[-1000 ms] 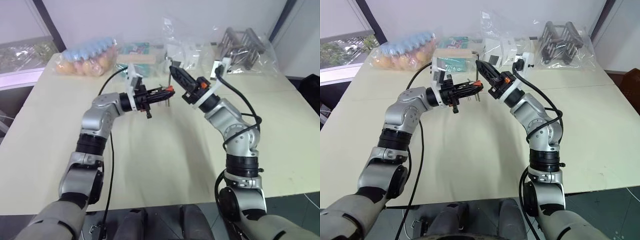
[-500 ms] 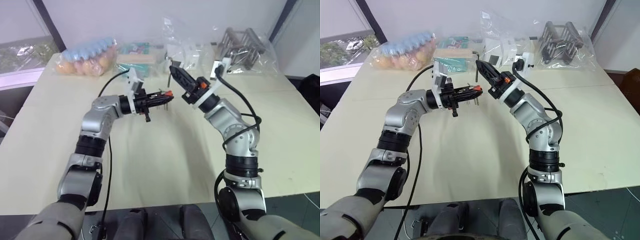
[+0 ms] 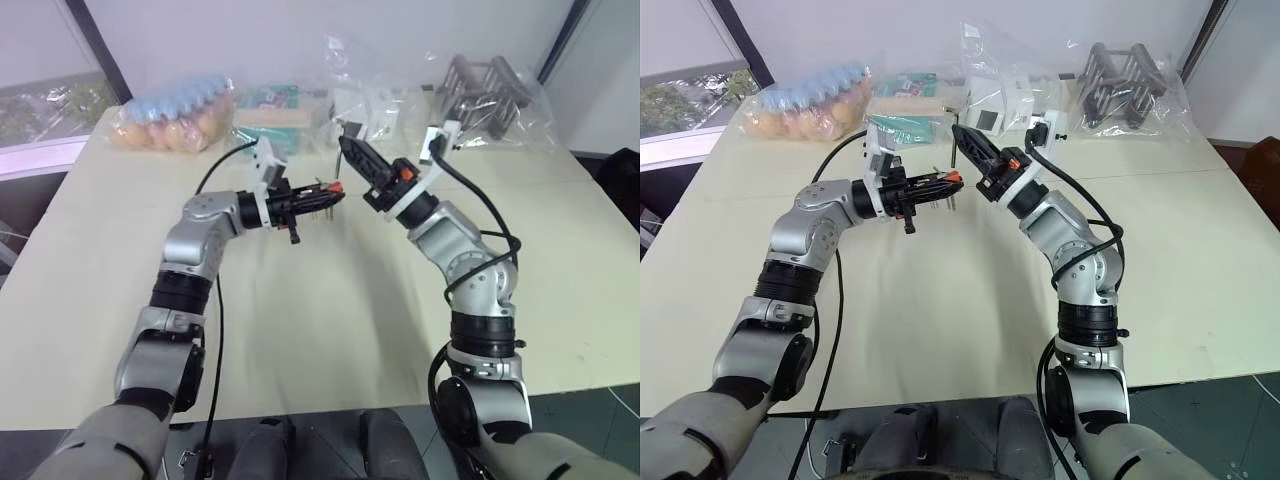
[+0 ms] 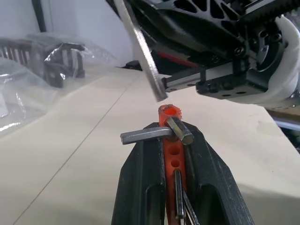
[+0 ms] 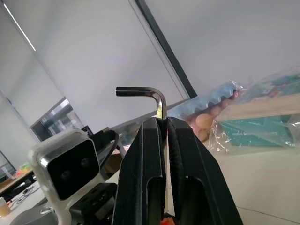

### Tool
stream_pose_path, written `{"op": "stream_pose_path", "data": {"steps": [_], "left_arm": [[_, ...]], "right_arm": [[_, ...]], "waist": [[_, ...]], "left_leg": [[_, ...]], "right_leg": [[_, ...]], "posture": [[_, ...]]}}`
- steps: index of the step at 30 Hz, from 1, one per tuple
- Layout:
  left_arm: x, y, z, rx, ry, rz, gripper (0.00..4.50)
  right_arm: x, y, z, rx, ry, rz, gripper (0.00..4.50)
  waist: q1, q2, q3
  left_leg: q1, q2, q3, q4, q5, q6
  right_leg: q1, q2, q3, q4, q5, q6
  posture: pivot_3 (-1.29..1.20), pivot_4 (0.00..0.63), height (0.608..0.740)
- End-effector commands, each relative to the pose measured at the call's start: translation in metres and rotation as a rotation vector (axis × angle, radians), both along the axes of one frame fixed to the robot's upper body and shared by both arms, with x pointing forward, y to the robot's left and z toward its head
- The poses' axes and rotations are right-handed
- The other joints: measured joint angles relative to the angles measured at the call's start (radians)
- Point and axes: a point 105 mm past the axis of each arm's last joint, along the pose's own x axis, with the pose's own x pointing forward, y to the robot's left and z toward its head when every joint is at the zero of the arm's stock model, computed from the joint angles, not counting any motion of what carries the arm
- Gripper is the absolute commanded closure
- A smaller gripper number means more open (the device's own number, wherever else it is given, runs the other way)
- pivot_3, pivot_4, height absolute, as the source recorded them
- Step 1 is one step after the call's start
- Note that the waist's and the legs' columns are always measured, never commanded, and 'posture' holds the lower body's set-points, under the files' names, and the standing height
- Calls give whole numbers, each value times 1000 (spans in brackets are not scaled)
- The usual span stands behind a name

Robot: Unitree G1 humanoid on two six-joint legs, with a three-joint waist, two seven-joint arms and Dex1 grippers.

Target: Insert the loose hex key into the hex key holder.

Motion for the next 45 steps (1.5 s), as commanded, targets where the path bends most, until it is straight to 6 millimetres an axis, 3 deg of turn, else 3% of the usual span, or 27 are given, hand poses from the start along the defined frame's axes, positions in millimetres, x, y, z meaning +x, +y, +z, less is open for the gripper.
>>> {"op": "stream_pose_path", "data": {"steps": [1, 17, 28, 37, 45], "left_arm": [[0, 2, 20, -19, -72, 4, 4500], [-10, 0, 28, -30, -83, -38, 4500], [0, 7, 47, -153, -29, 18, 4500], [-5, -8, 29, 52, -148, -33, 4500], [-5, -9, 26, 83, -182, -41, 4500]], "right_arm": [[-6, 1, 10, 32, -42, 14, 4461], [-4, 1, -5, 24, -10, 7, 4461], [-8, -4, -11, -30, -32, 48, 4461], [-15, 1, -21, -114, -36, 131, 4461], [-12, 0, -22, -113, -36, 126, 4461]], "waist": [[0, 0, 0], [-1, 0, 0], [0, 0, 0], [1, 0, 0], [3, 0, 0]], "left_leg": [[0, 0, 0, 0, 0, 0], [0, 0, 0, 0, 0, 0], [0, 0, 0, 0, 0, 0], [0, 0, 0, 0, 0, 0], [0, 0, 0, 0, 0, 0]], "right_leg": [[0, 0, 0, 0, 0, 0], [0, 0, 0, 0, 0, 0], [0, 0, 0, 0, 0, 0], [0, 0, 0, 0, 0, 0], [0, 0, 0, 0, 0, 0]], "posture": [[0, 150, 740], [0, 150, 740], [0, 150, 740], [0, 150, 740], [0, 150, 740]]}}
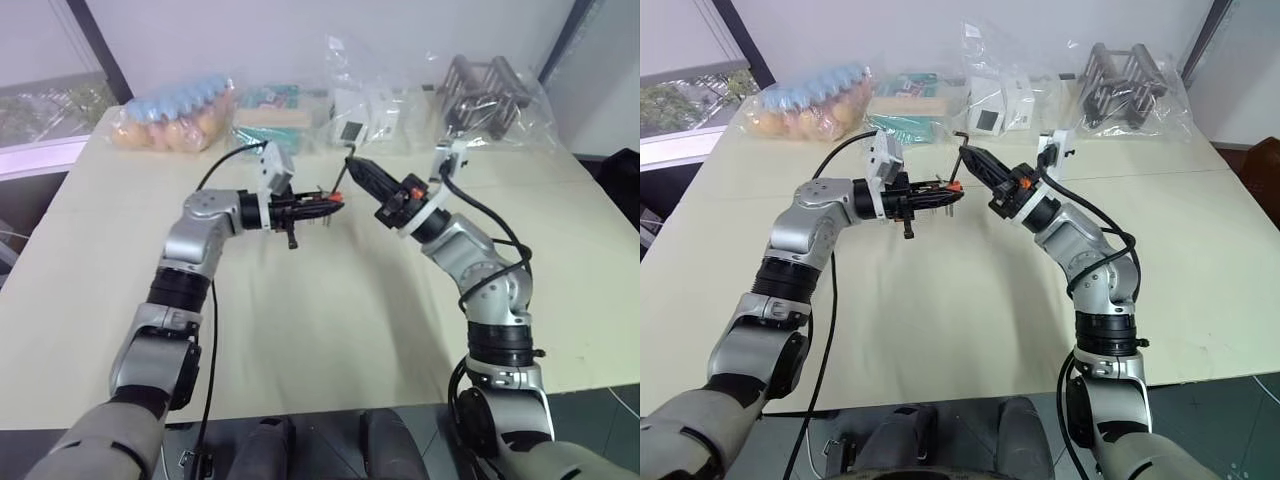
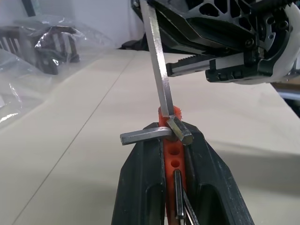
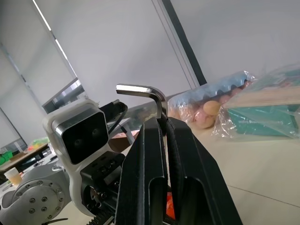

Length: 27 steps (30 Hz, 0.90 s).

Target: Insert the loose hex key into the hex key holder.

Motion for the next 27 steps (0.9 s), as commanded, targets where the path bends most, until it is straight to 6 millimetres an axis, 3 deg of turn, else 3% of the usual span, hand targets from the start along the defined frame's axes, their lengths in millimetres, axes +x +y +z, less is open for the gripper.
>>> {"op": "stream_pose_path", "data": {"steps": [1, 18, 23, 27], "left_arm": [[-3, -5, 32, -46, -114, -26, 4500], [7, 5, 26, -62, -89, 25, 4500], [0, 3, 2, 40, -79, -5, 4500], [-4, 3, -5, 46, -57, -23, 4500]], "right_arm": [[-2, 9, -4, -22, 13, 39, 4461], [-2, 3, 0, -22, -5, 38, 4461], [3, -3, 14, 32, -30, 1, 4461], [4, -5, 17, 23, -54, -8, 4461]], "waist": [[0, 0, 0], [3, 0, 0], [3, 0, 0], [3, 0, 0]], "left_leg": [[0, 0, 0, 0, 0, 0], [0, 0, 0, 0, 0, 0], [0, 0, 0, 0, 0, 0], [0, 0, 0, 0, 0, 0]], "right_leg": [[0, 0, 0, 0, 0, 0], [0, 0, 0, 0, 0, 0], [0, 0, 0, 0, 0, 0], [0, 0, 0, 0, 0, 0]], "posture": [[0, 150, 740], [0, 150, 740], [0, 150, 740], [0, 150, 740]]}}
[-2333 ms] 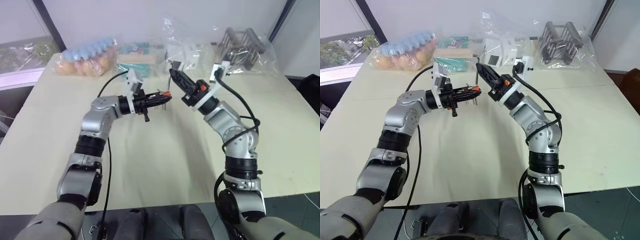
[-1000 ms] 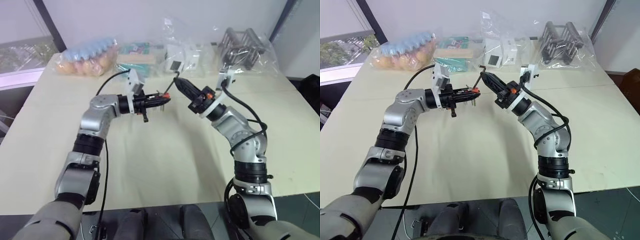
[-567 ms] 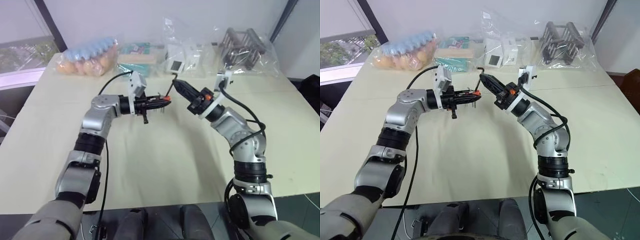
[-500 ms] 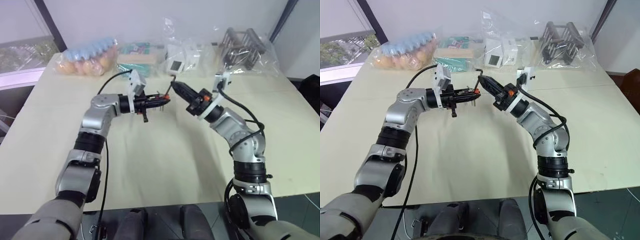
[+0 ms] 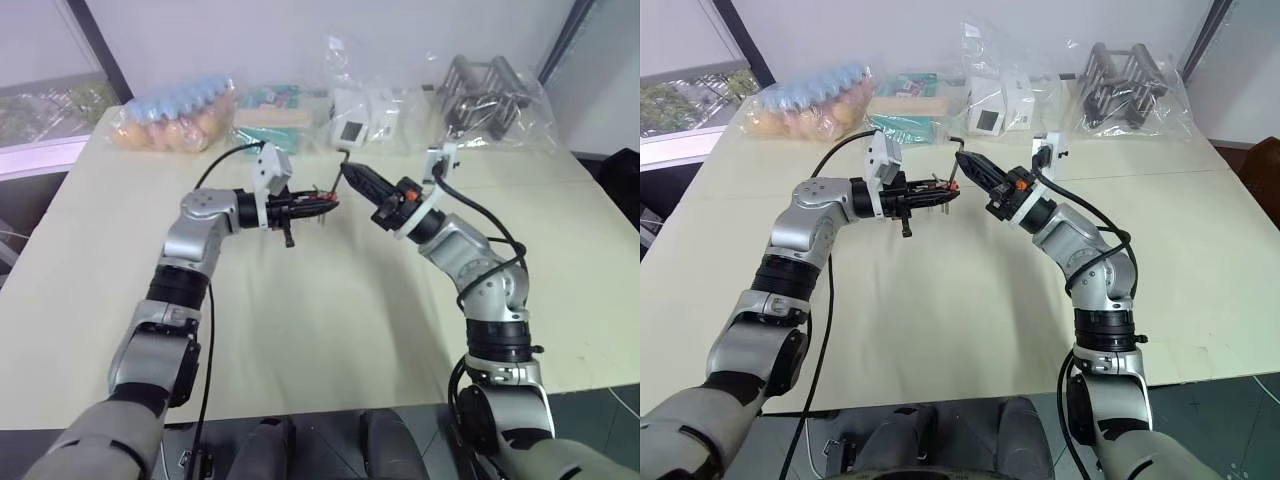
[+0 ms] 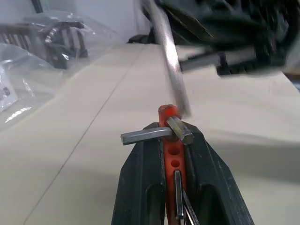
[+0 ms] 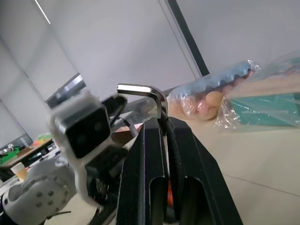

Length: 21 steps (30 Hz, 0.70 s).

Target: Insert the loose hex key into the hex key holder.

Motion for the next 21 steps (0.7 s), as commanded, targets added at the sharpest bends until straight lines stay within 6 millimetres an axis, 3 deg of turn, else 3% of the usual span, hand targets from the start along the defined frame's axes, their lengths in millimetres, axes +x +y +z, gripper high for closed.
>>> {"op": "stream_pose_path", "data": {"steps": [1, 21], "left_arm": [[-6, -1, 9, -2, -43, -27, 4500], [5, 4, 31, -83, -64, 25, 4500]], "right_arm": [[-2, -3, 17, 20, -70, -7, 4461], [-5, 0, 15, 34, -64, 8, 4461]], "waist": [[1, 0, 0], [4, 0, 0]], "left_leg": [[0, 0, 0, 0, 0, 0], [0, 0, 0, 0, 0, 0]], "right_leg": [[0, 0, 0, 0, 0, 0], [0, 0, 0, 0, 0, 0]], "posture": [[0, 150, 740], [0, 150, 740]]}}
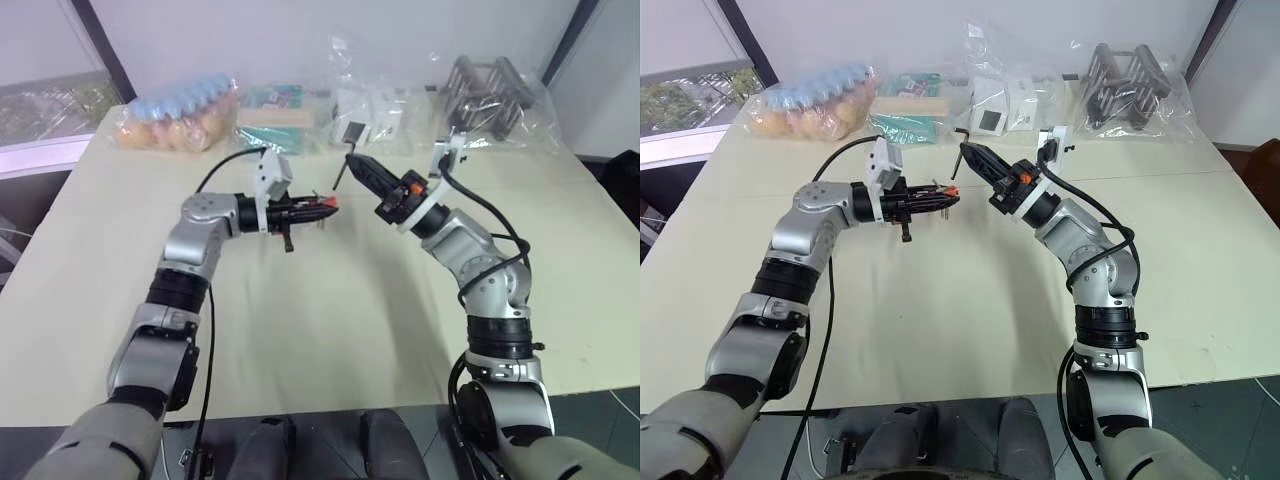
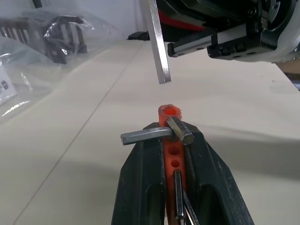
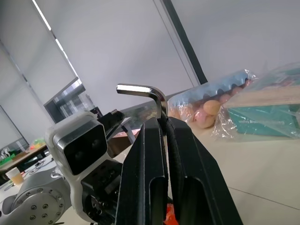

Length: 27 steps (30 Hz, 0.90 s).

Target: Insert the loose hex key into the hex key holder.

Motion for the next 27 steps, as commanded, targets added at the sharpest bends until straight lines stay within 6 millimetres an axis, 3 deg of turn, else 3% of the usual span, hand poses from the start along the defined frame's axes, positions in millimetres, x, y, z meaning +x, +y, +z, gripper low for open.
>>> {"op": "stream_pose_path", "data": {"steps": [1, 27], "left_arm": [[0, -1, 24, -58, -64, -9, 4500], [-5, 0, 25, -76, -54, -9, 4500]], "right_arm": [[-5, 3, 11, 22, -46, 18, 4461], [2, -2, 1, 11, -22, -13, 4461]], "waist": [[0, 0, 0], [0, 0, 0]], "left_leg": [[0, 0, 0, 0, 0, 0], [0, 0, 0, 0, 0, 0]], "right_leg": [[0, 0, 0, 0, 0, 0], [0, 0, 0, 0, 0, 0]], "posture": [[0, 150, 740], [0, 150, 740]]}}
